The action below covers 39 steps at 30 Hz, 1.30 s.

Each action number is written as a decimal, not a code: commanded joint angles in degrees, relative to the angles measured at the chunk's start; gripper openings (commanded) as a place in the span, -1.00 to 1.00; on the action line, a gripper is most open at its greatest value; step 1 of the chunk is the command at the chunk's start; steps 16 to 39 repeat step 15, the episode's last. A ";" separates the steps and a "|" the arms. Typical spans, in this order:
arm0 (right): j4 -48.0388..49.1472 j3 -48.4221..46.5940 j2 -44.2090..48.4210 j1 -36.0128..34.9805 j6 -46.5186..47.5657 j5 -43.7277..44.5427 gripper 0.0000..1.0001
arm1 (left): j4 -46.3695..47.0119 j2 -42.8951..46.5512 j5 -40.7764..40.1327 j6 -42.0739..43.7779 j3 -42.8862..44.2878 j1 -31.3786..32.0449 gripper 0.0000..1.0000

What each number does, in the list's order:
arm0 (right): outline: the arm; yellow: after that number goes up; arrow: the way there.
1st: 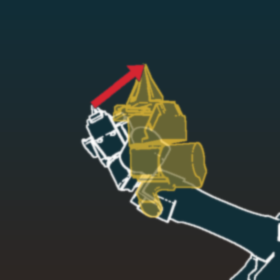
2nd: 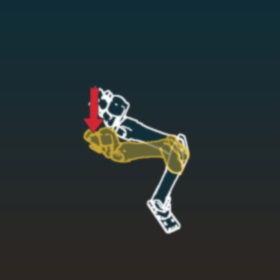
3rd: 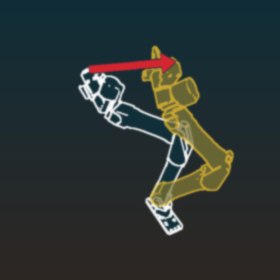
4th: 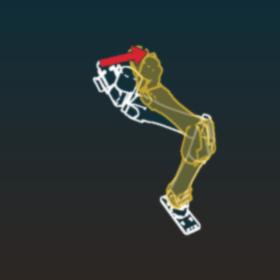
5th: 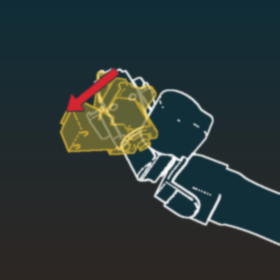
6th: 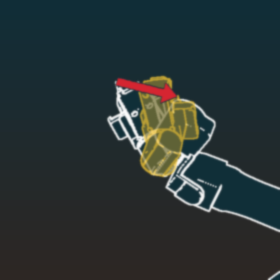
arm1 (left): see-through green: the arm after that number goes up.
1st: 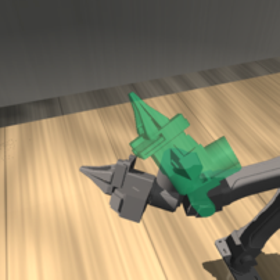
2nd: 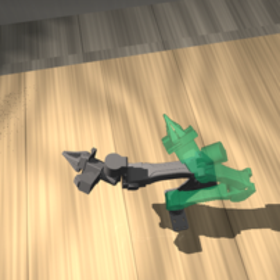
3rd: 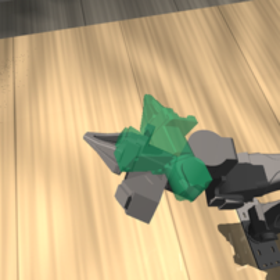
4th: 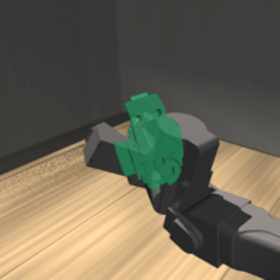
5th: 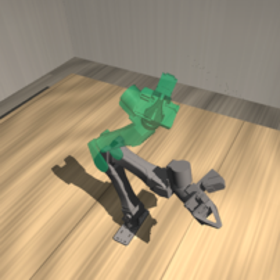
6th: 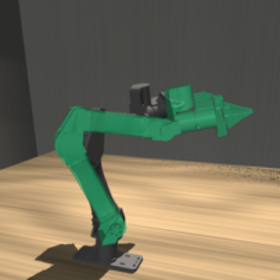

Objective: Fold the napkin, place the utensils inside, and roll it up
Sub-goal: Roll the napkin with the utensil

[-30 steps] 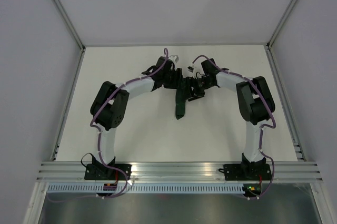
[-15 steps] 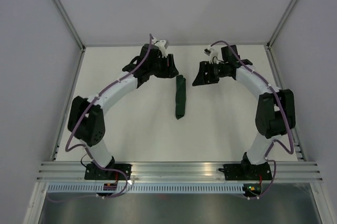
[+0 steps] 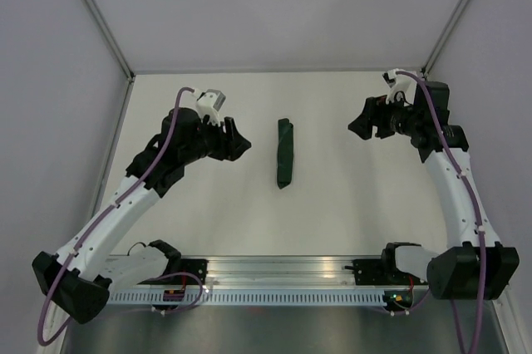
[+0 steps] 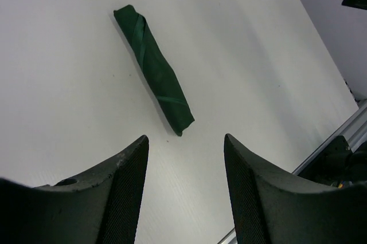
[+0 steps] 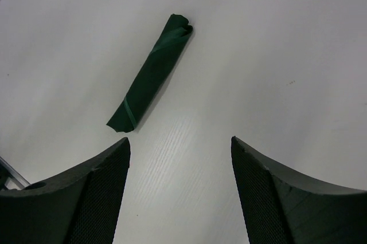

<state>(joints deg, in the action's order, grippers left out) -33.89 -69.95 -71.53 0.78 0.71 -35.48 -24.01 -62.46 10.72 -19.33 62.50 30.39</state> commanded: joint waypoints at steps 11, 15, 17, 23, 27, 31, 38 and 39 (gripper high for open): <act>5.41 8.69 12.11 0.72 1.31 9.56 0.54 | -4.11 12.36 -1.84 1.23 -8.18 0.02 0.25; 5.76 9.39 12.29 0.72 1.49 10.17 0.55 | -4.64 12.62 -1.84 1.66 -7.74 0.11 0.25; 5.76 9.39 12.29 0.72 1.49 10.17 0.55 | -4.64 12.62 -1.84 1.66 -7.74 0.11 0.25; 5.76 9.39 12.29 0.72 1.49 10.17 0.55 | -4.64 12.62 -1.84 1.66 -7.74 0.11 0.25; 5.76 9.39 12.29 0.72 1.49 10.17 0.55 | -4.64 12.62 -1.84 1.66 -7.74 0.11 0.25; 5.76 9.39 12.29 0.72 1.49 10.17 0.55 | -4.64 12.62 -1.84 1.66 -7.74 0.11 0.25; 5.76 9.39 12.29 0.72 1.49 10.17 0.55 | -4.64 12.62 -1.84 1.66 -7.74 0.11 0.25; 5.76 9.39 12.29 0.72 1.49 10.17 0.55 | -4.64 12.62 -1.84 1.66 -7.74 0.11 0.25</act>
